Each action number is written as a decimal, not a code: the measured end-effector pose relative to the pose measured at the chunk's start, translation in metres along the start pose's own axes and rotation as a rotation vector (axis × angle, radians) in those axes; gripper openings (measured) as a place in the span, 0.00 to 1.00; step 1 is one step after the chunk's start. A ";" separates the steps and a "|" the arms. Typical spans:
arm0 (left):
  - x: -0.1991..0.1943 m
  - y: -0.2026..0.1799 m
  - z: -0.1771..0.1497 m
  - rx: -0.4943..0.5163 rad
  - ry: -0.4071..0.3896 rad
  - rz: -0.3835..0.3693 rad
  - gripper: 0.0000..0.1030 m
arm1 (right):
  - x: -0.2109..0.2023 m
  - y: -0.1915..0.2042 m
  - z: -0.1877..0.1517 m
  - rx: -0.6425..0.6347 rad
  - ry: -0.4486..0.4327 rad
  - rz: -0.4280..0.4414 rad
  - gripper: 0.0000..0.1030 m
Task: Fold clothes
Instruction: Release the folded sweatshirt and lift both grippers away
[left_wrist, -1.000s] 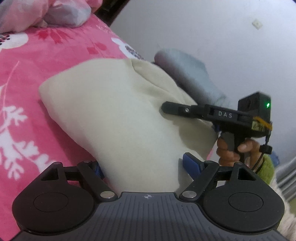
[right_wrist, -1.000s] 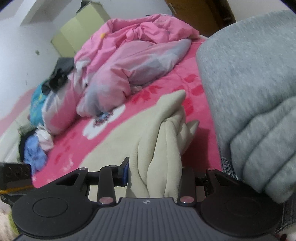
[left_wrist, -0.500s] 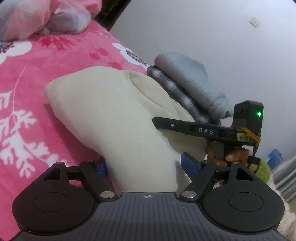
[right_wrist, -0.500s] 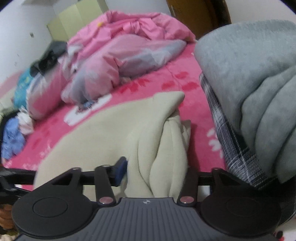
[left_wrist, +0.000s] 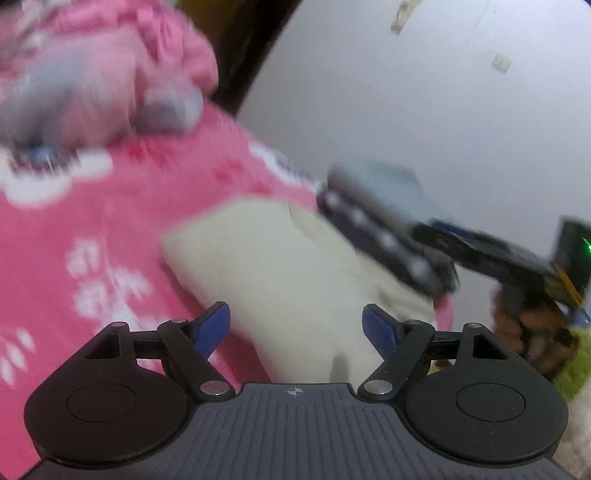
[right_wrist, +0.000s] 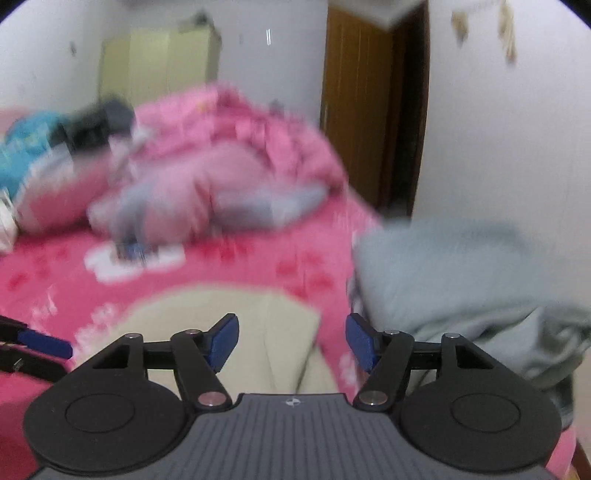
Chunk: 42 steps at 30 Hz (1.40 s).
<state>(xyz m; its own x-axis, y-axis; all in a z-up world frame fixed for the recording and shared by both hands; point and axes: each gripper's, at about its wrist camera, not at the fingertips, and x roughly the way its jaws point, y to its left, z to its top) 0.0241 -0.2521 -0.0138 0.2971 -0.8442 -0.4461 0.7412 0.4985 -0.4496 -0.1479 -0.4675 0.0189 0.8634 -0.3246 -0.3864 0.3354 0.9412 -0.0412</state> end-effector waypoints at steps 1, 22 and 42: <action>0.001 -0.002 0.004 0.009 -0.008 0.000 0.78 | -0.008 0.002 -0.002 0.014 -0.027 0.020 0.58; 0.066 -0.064 0.006 0.399 0.020 0.066 0.79 | 0.045 -0.009 -0.093 0.192 0.044 0.012 0.24; 0.058 -0.049 0.039 0.245 -0.002 0.175 0.91 | 0.026 0.019 -0.091 0.272 -0.057 -0.041 0.27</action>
<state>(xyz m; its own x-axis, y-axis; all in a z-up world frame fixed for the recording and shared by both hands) 0.0279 -0.3332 0.0126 0.4347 -0.7499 -0.4987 0.8013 0.5748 -0.1659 -0.1536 -0.4493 -0.0753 0.8642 -0.3739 -0.3366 0.4527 0.8699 0.1957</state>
